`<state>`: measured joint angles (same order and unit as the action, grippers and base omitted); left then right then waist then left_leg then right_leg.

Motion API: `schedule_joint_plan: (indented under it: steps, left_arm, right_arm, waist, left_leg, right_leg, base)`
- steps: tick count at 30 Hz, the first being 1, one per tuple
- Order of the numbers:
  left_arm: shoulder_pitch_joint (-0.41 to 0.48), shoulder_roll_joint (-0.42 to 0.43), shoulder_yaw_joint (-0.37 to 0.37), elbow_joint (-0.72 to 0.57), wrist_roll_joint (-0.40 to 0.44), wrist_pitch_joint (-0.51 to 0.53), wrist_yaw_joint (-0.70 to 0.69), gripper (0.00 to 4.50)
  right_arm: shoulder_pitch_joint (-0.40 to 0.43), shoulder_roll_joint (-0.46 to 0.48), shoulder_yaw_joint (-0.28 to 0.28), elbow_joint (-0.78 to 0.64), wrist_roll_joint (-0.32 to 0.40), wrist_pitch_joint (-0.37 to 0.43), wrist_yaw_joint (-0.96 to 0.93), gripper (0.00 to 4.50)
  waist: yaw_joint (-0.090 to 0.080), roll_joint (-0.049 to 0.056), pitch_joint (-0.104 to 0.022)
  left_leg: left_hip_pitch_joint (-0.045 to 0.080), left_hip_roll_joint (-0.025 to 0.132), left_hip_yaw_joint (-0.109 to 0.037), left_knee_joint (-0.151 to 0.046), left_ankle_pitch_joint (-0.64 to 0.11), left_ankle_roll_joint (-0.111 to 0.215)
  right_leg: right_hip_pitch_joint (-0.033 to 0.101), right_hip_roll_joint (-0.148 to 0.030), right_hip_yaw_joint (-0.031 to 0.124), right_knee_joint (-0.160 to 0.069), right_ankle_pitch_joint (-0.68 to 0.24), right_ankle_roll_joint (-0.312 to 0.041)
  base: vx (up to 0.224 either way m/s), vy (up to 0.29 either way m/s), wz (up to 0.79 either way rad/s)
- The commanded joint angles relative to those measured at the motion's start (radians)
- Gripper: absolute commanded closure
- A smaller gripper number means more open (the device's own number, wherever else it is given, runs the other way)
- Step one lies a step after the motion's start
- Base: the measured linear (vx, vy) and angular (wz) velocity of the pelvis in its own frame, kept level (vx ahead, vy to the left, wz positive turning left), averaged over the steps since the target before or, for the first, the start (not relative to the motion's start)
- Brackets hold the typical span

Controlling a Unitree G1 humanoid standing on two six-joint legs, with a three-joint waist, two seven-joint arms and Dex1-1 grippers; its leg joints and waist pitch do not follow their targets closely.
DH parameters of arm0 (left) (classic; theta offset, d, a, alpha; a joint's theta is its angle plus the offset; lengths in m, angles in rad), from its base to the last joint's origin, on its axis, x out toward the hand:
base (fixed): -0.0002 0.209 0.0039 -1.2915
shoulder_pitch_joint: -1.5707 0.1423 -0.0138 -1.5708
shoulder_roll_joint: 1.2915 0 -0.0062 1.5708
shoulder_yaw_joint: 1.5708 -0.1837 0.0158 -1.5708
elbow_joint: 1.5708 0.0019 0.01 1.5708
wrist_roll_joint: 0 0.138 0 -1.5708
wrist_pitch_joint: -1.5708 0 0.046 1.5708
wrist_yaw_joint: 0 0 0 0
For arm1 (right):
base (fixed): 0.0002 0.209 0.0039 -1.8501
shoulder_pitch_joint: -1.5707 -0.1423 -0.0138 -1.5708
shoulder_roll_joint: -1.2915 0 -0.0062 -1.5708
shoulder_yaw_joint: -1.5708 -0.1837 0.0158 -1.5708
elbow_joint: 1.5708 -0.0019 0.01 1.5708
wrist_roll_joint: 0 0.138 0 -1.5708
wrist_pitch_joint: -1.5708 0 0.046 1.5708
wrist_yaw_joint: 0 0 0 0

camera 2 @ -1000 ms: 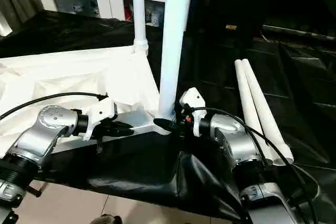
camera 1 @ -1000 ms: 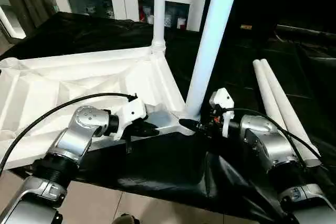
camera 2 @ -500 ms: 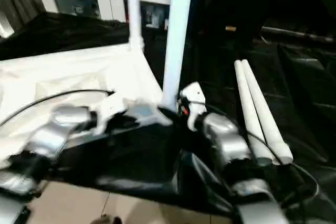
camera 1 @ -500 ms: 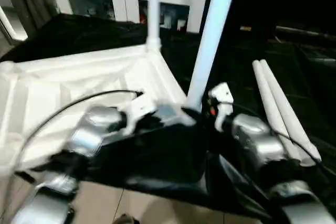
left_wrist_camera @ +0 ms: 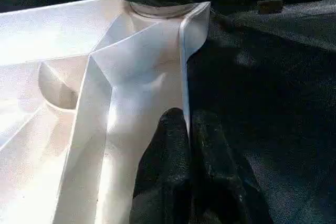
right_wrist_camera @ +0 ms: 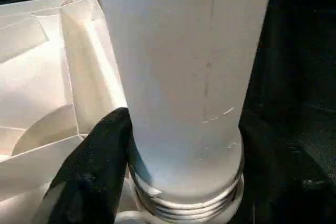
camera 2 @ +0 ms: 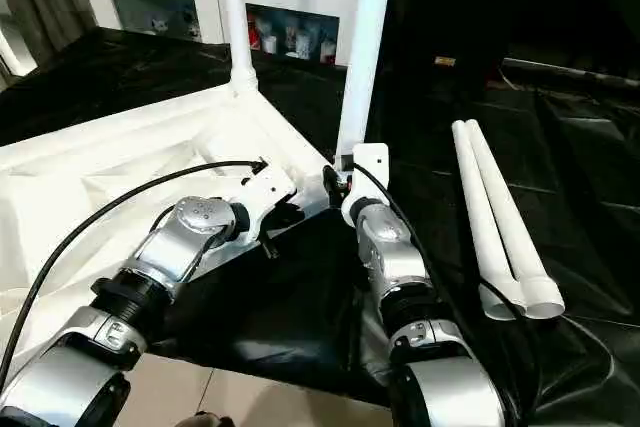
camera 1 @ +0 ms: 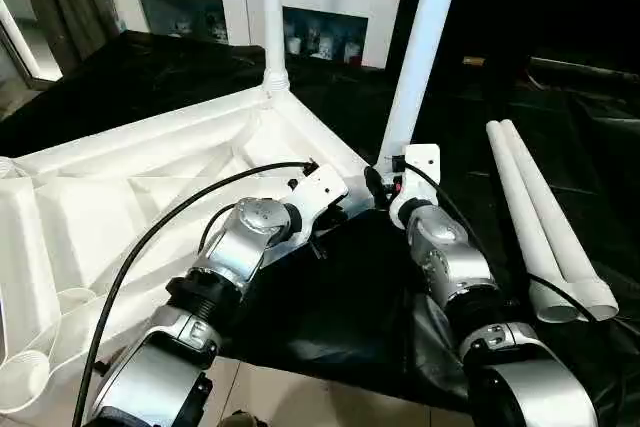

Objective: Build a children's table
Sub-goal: Rotate leg to tighten

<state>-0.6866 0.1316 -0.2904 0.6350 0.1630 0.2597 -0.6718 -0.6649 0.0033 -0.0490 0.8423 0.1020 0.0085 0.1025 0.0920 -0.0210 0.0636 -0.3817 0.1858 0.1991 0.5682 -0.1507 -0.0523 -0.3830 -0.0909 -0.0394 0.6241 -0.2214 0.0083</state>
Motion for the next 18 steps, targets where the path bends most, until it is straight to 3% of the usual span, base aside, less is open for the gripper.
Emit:
schedule_joint_plan:
  steps: [1, 4, 6, 9, 12, 13, 18]
  left_arm:
    - [0.021, 0.013, 0.022, 0.005, -0.012, -0.043, 0.041, 4.5]
    - [0.042, 0.063, 0.026, -0.012, -0.018, -0.081, -0.015, 4.5]
    - [0.047, 0.076, 0.032, -0.015, -0.025, -0.092, -0.032, 4.5]
    - [0.051, 0.103, 0.043, -0.015, -0.031, -0.11, -0.052, 4.5]
    - [0.074, 0.15, 0.055, -0.047, -0.079, -0.167, -0.159, 4.5]
    - [0.094, 0.183, 0.053, -0.082, -0.116, -0.192, -0.256, 4.5]
    - [0.129, 0.241, 0.039, -0.148, -0.172, -0.216, -0.408, 4.5]
  right_arm:
    - [0.012, -0.005, 0.042, 0.006, -0.012, -0.003, 0.078, 1.08]
    - [0.024, -0.075, 0.076, -0.056, -0.027, -0.006, 0.198, 0.7]
    - [0.03, -0.103, 0.096, -0.079, -0.035, 0.001, 0.252, 0.67]
    - [0.046, -0.164, 0.133, -0.133, -0.051, 0.004, 0.351, 0.31]
    - [0.077, -0.259, 0.162, -0.231, -0.006, 0.054, 0.566, 0.31]
    - [0.093, -0.305, 0.175, -0.275, 0.019, 0.069, 0.667, 0.31]
    - [0.11, -0.352, 0.181, -0.319, 0.058, 0.097, 0.784, 0.31]
  waist:
    - [-0.003, -0.009, -0.054]
    - [-0.004, -0.011, -0.055]
    - [-0.005, -0.011, -0.055]
    - [-0.002, -0.014, -0.061]
    - [0.0, -0.016, -0.062]
    - [0.004, -0.018, -0.062]
    - [0.004, -0.011, -0.058]
  left_leg:
    - [0.016, 0.04, -0.024, -0.071, -0.279, 0.015]
    - [0.009, 0.039, -0.025, -0.069, -0.257, 0.026]
    - [0.008, 0.039, -0.023, -0.067, -0.24, 0.033]
    - [0.005, 0.038, -0.019, -0.056, -0.158, 0.071]
    - [0.003, 0.036, -0.017, -0.049, -0.112, 0.107]
    - [0.004, 0.038, -0.016, -0.047, -0.109, 0.121]
    - [0.01, 0.046, -0.013, -0.051, -0.149, 0.107]
  right_leg:
    - [0.02, -0.054, 0.035, -0.091, -0.212, -0.155]
    - [0.027, -0.053, 0.033, -0.09, -0.182, -0.155]
    - [0.027, -0.052, 0.034, -0.087, -0.157, -0.16]
    - [0.032, -0.05, 0.035, -0.074, -0.037, -0.188]
    - [0.034, -0.044, 0.034, -0.065, 0.055, -0.213]
    - [0.035, -0.046, 0.033, -0.062, 0.074, -0.224]
    - [0.025, -0.045, 0.033, -0.064, 0.009, -0.251]
  base:
    - [0.0, 0.0, 0.0]
    - [0.0, 0.0, 0.0]
    - [0.0, 0.0, 0.0]
    - [0.0, 0.0, 0.0]
    - [0.0, 0.0, 0.0]
    - [0.0, 0.0, 0.0]
    - [0.0, 0.0, 0.0]
